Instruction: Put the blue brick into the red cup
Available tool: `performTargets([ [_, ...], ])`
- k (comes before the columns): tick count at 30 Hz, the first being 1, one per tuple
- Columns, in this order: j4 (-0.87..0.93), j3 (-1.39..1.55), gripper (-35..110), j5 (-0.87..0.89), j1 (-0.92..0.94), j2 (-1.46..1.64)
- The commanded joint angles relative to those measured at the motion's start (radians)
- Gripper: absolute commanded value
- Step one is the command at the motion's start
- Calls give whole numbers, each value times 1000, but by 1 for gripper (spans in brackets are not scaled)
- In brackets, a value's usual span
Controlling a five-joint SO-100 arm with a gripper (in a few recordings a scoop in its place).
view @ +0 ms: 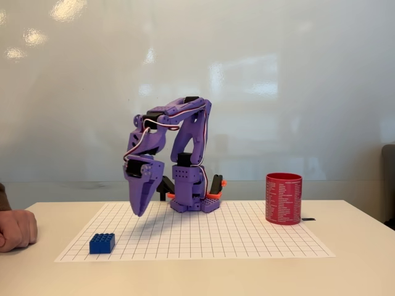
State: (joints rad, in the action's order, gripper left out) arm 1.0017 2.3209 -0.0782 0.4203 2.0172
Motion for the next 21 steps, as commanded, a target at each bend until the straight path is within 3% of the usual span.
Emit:
performTargets([
  [1, -5, -63, -1, -17, -34, -3],
  [21, -71, -71, -1, -126, -75, -83],
])
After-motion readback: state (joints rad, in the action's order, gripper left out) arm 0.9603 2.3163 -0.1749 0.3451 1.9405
